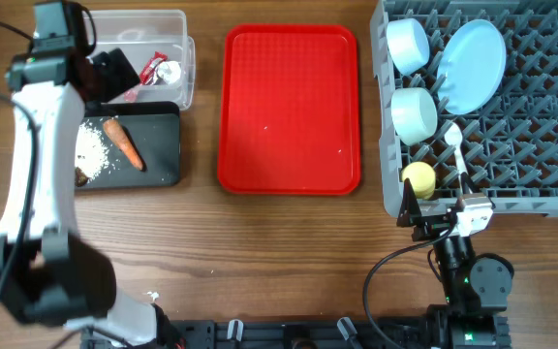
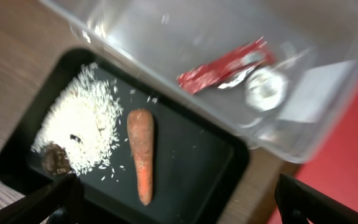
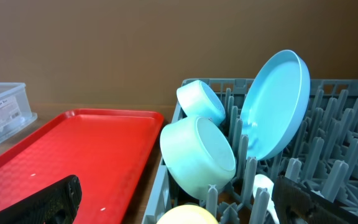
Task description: Sort waste into correct bins and load items into the dishwasher rack
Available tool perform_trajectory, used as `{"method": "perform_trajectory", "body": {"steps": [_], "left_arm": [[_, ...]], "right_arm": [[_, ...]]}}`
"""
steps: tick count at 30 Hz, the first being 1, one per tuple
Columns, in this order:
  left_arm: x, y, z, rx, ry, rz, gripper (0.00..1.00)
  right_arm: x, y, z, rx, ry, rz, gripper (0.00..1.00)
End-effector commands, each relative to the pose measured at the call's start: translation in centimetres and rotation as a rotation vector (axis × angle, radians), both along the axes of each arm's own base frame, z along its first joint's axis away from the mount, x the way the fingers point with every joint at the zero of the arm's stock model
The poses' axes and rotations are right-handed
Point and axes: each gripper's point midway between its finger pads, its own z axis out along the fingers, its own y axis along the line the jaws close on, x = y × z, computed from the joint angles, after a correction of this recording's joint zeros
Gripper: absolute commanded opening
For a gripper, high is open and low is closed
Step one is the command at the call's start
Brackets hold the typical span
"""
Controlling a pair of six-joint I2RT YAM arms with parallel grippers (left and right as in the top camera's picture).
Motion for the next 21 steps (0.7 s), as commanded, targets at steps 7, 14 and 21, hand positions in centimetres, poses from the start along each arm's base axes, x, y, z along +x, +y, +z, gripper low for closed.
{"method": "perform_trajectory", "body": {"steps": [7,14,21], "left_arm": [[-2.8,-5.7,14.6,0.093,-0.398,-0.336,1.00],[-5.0,-7.6,16.7,0.120,-0.567,-0.377,1.00],[-6.2,-8.5,11.6,0.135,-0.765,-0.405,1.00]], "right_arm": [[0.0,0.5,0.0,0.014,0.004,0.028,1.00],[0.0,0.5,0.0,0.014,0.004,0.028,0.99],[0.0,0.5,0.0,0.014,0.004,0.028,1.00]]}}
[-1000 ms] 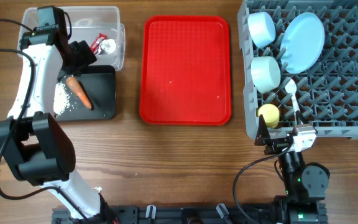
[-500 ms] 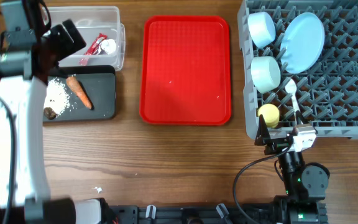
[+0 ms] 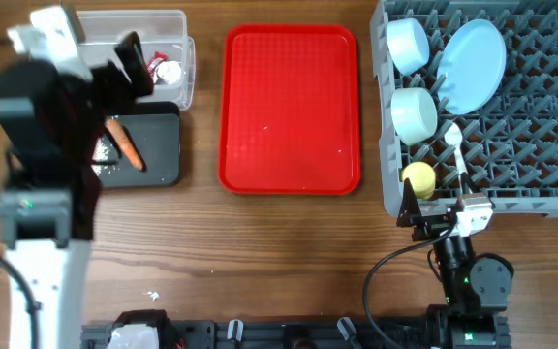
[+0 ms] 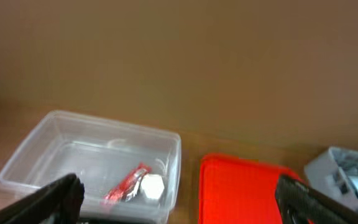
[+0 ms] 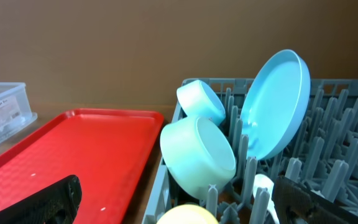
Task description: Sort waste into correct bins and load items into the dishwasher rack
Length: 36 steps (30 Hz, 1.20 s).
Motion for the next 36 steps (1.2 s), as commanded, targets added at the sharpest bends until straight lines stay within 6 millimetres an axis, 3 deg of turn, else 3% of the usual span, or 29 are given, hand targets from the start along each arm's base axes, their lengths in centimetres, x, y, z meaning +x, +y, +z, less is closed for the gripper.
{"method": "perform_trajectory", "body": {"steps": [1,10,15,36], "left_arm": [[-2.0,-0.9,-6.1,0.009,-0.002,-0.047,1.00],[-8.0,-1.0,-13.1,0.012,-0.137,-0.053,1.00],[-10.6,-1.0,-14.9,0.015,-0.229,-0.053,1.00],[-13.5,-0.7,-14.2,0.026,-0.373,-0.029,1.00]], "right_arm": [[0.0,0.5,0.0,0.014,0.002,0.027,1.00],[0.0,0.5,0.0,0.014,0.002,0.027,1.00],[0.0,0.5,0.0,0.014,0.002,0.027,1.00],[0.0,0.5,0.0,0.014,0.002,0.027,1.00]]}}
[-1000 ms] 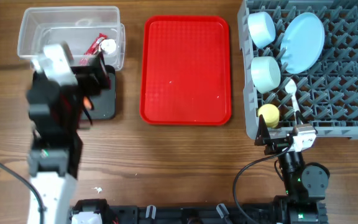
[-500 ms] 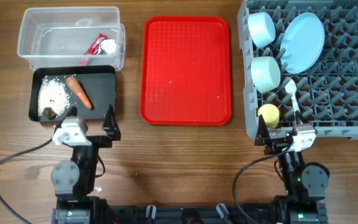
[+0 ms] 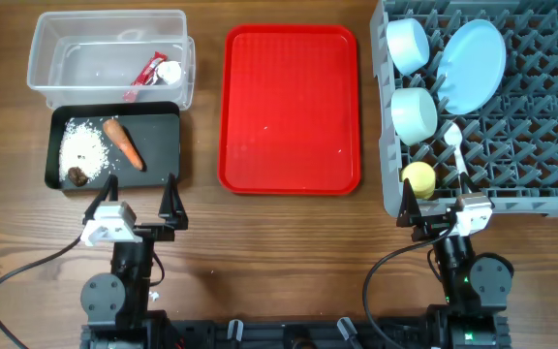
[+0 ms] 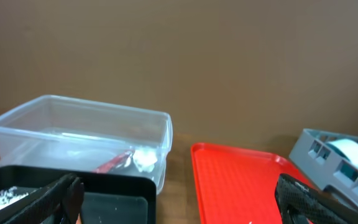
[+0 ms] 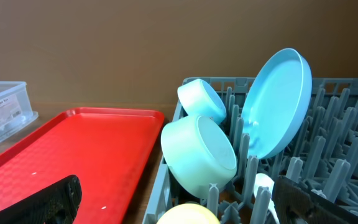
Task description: Sort waste into correct bins and load items into the dishwasher rack
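The grey dishwasher rack [image 3: 521, 145] at the right holds two pale cups [image 3: 413, 111], a blue plate [image 3: 473, 66], a white spoon [image 3: 453, 145] and a yellow ball [image 3: 418, 178]. A clear bin [image 3: 66, 44] at the far left contains a red wrapper [image 3: 148, 70] and crumpled foil [image 3: 170, 71]. In the black tray [image 3: 163, 155] below it lie rice [image 3: 83, 147], a carrot [image 3: 124, 142] and a brown lump [image 3: 77, 175]. My left gripper [image 3: 136, 199] stands open and empty near the front edge, just in front of the black tray. My right gripper [image 3: 434, 206] stands open at the rack's front corner.
A red serving tray [image 3: 289, 107] with nothing on it lies in the middle of the wooden table. A small white scrap [image 3: 153, 295] lies near the left arm's base. Cables trail from both arm bases at the front edge.
My left arm has come down from over the bins to the table's front edge, its open gripper now in front of the black tray. The right arm has not moved.
My left gripper was open low over the clear bin and black tray, the wrapper, foil, rice and carrot lying in them. Then the arm stood raised above the bins. Now it rests at the front edge, empty. The rack's load and right gripper stayed unchanged throughout.
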Available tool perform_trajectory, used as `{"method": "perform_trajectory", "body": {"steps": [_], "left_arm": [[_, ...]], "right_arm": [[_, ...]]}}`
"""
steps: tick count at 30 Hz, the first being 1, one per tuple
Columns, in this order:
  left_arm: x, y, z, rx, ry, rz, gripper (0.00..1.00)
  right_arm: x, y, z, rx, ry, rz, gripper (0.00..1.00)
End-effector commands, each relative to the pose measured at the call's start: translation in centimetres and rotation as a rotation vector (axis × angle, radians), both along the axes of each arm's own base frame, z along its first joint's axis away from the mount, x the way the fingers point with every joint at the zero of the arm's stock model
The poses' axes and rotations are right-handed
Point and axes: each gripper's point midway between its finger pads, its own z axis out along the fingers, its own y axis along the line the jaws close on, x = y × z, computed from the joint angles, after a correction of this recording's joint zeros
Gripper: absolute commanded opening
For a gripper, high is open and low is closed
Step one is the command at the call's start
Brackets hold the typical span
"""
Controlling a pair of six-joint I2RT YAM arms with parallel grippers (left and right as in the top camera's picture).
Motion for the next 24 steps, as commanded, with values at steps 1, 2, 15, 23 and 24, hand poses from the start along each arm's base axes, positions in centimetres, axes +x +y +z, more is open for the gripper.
{"method": "perform_trajectory", "body": {"steps": [1,2,15,23,24], "left_arm": [[-0.2,0.2,0.1,0.022,-0.019,0.015,1.00],[-0.2,0.2,0.1,0.022,-0.019,0.015,1.00],[0.4,0.0,-2.0,0.022,-0.006,0.003,1.00],[0.4,-0.8,-6.1,0.023,0.159,-0.028,1.00],[0.4,-0.7,-6.1,0.023,0.159,-0.028,1.00]], "right_arm": [[0.0,0.5,0.0,0.013,-0.001,0.024,1.00],[0.0,0.5,0.0,0.013,-0.001,0.024,1.00],[0.0,0.5,0.0,0.013,-0.001,0.024,1.00],[0.0,0.5,0.0,0.013,-0.001,0.024,1.00],[0.0,0.5,0.0,0.013,-0.001,0.024,1.00]]}}
